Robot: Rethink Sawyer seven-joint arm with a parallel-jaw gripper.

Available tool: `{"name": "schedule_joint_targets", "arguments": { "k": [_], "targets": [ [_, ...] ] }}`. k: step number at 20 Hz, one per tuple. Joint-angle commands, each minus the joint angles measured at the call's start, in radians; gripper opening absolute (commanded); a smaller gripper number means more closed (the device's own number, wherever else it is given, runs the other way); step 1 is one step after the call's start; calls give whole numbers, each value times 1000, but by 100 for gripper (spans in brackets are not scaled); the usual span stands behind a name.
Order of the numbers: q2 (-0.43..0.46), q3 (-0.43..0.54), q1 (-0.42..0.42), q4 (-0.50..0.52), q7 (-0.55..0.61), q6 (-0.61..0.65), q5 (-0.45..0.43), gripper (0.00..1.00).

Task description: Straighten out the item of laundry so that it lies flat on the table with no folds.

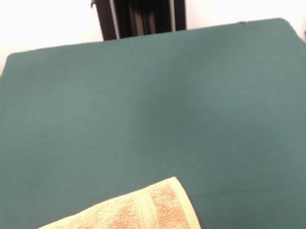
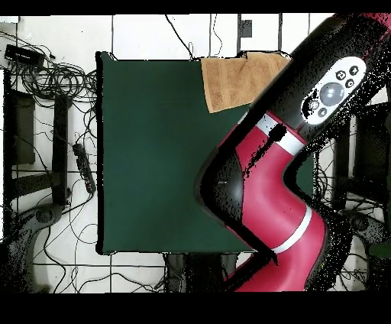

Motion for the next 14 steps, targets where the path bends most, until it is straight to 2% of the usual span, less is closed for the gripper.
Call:
{"name": "schedule_joint_targets", "arguments": {
  "k": [1,14],
  "targets": [
    [-9,-32,45,-139,297,72,-67,0],
    [-86,-39,44,-138,280,32,-58,0]
  ]
}}
